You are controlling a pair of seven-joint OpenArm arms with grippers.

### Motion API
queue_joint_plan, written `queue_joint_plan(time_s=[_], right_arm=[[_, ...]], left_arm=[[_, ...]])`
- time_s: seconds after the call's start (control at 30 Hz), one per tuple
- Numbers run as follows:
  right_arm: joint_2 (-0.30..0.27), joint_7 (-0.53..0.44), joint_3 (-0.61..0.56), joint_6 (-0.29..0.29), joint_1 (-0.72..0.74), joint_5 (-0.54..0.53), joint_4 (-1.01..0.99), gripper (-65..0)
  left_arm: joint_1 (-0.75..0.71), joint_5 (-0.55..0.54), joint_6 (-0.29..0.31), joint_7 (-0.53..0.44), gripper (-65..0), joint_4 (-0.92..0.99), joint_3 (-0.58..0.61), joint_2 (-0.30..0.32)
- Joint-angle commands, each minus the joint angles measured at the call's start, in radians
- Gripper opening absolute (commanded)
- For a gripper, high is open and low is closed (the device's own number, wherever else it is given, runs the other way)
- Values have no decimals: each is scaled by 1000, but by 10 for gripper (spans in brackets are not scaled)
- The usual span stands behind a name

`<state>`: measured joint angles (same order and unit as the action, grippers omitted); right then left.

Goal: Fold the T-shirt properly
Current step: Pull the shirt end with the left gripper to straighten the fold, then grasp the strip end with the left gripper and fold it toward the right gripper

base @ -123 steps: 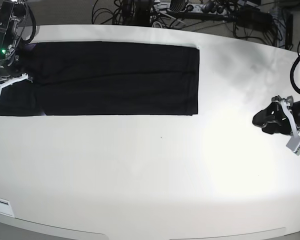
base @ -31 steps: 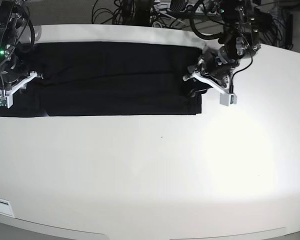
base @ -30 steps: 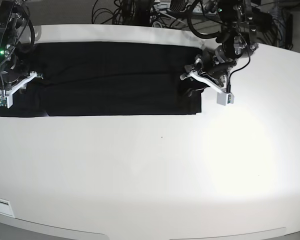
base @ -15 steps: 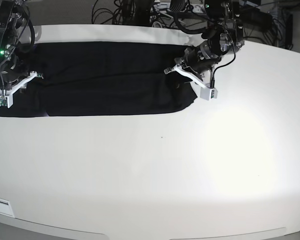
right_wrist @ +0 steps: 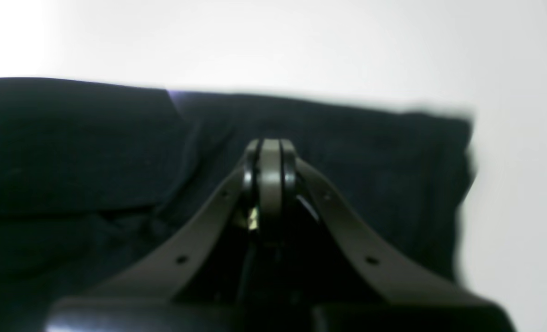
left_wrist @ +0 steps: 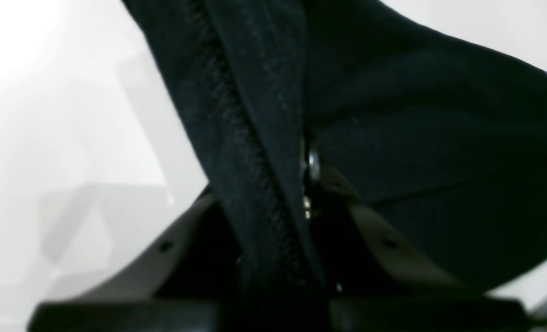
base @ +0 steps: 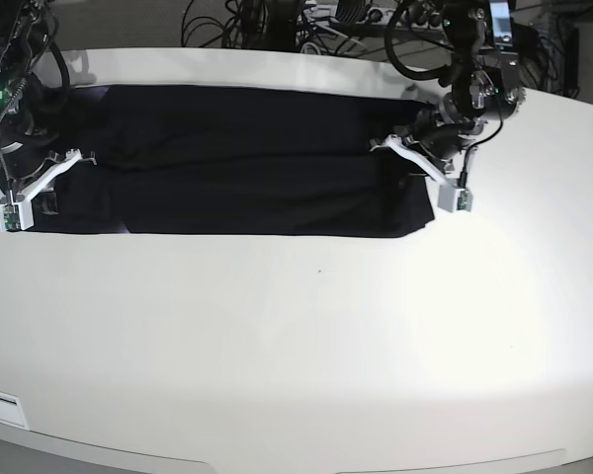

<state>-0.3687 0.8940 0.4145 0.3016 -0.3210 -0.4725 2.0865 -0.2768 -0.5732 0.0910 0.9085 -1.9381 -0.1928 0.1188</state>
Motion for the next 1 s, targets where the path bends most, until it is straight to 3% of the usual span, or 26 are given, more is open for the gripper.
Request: queue_joint_plan(time_s=[0.0,0.13,0.27,0.33,0.6,0.8,0.97], right_arm=[[-16,-29,7,3,5,-3,31,-650],[-10,-33,7,11,-3,-49,32,-650],[33,-56,3,93,-35,-116,-35,-650],[60,-73,2,105,-35,-116,-87,-650],[100,-115,2,155,-29,-76,-264,-650],[103,-125,2,177,-29,-71,-367,-650],[103,-124,2,192,-31,-75,-389,-650]], left_arm=[[10,-7,6,-23,-650,-22,-19,24],[8,-16,6,-22,-650,-22,-74,110],[9,-61,6,-14,-650,-22,-114,188],[10,-83,8,-14,-650,-22,-120,220],[12,-169,57,-17,-650,-22,-121,291],[11,-314,151,-18,-650,-22,-121,291],[12,-534,349,-16,-650,-22,-121,280]])
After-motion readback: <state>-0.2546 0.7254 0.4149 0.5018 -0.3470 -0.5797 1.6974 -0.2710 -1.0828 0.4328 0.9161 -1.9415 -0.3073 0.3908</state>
